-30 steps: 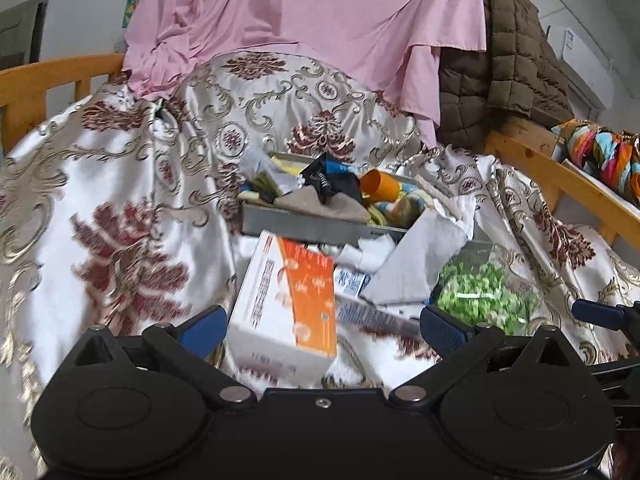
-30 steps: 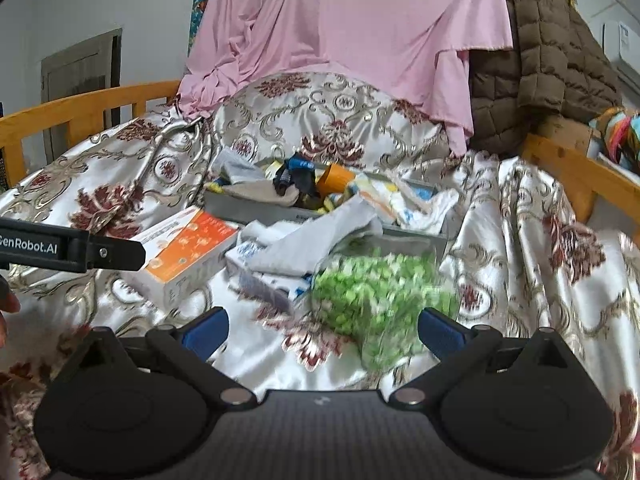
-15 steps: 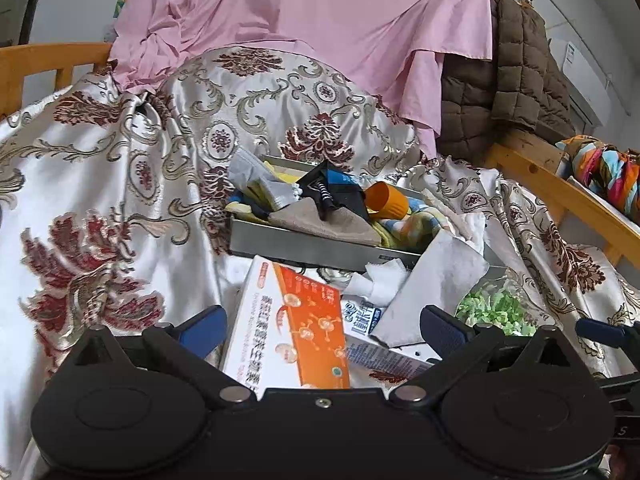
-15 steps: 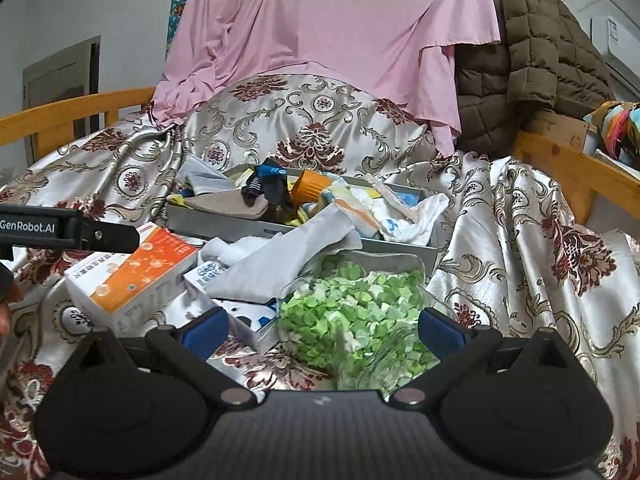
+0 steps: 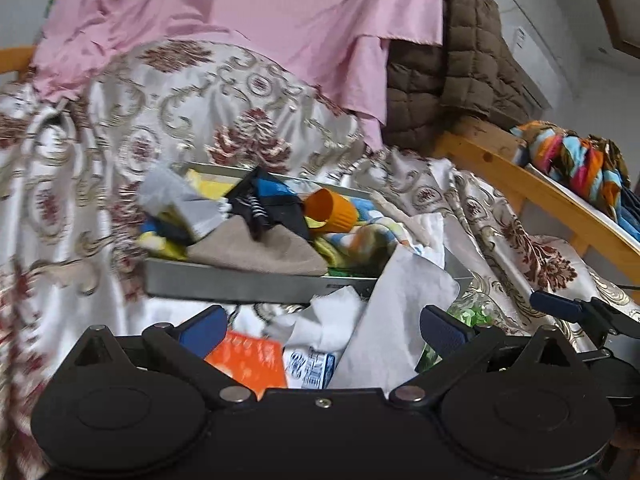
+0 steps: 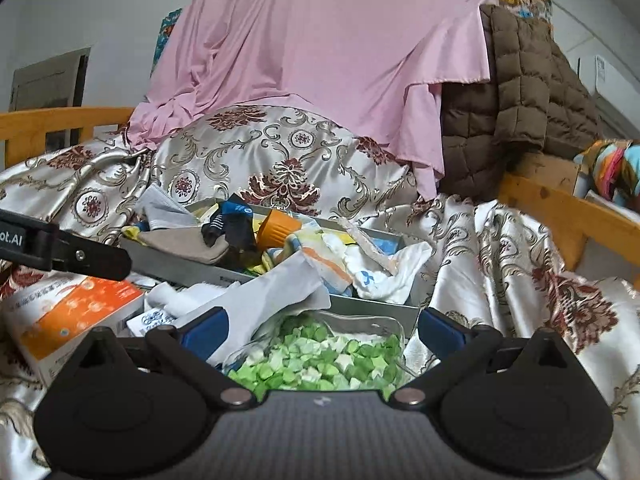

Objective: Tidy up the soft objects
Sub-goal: 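Move the left tool to the white cloth while the right tool reaches the grey wipe, then grasp the white cloth with the left tool while the right tool grasps the grey wipe, then carry the white cloth with the left tool while the right tool carries the wipe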

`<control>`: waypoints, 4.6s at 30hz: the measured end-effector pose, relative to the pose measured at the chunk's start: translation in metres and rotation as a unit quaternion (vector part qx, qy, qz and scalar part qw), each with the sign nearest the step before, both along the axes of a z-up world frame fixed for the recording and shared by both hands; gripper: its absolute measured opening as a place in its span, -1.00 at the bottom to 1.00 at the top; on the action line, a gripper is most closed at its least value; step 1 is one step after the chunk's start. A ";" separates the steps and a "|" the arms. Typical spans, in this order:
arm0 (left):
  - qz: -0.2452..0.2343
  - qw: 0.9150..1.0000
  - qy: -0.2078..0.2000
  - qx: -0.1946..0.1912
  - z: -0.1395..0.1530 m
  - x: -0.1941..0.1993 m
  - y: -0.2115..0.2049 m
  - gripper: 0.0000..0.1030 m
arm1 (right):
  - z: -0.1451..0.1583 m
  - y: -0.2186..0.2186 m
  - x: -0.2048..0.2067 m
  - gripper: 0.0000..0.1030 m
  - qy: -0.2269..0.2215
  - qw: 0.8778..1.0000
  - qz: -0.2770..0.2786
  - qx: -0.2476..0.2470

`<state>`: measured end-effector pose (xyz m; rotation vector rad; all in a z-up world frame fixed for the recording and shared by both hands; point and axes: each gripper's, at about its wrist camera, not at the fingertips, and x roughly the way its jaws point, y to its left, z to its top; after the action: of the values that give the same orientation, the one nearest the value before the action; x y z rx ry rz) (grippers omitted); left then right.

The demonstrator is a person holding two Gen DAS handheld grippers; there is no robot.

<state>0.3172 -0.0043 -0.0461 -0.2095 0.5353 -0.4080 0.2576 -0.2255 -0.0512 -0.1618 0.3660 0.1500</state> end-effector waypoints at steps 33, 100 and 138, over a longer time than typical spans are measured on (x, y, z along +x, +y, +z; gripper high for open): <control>-0.116 0.990 0.052 0.053 -0.023 0.059 -0.022 0.51 | -0.004 0.006 0.085 -0.05 0.110 0.989 0.100 -0.003; -0.060 0.996 -0.005 0.058 0.063 -0.041 -0.064 -0.90 | 0.065 -0.041 0.010 -0.95 -0.047 0.997 0.030 0.048; 0.090 0.994 0.050 -0.030 0.018 0.158 -0.007 -0.73 | 0.063 -0.017 0.202 -0.94 0.037 0.999 -0.027 0.022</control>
<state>0.4750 -0.0109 -0.0280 -0.3356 0.5972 -0.2395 0.4593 -0.2426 0.0119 -0.1020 0.4408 0.1103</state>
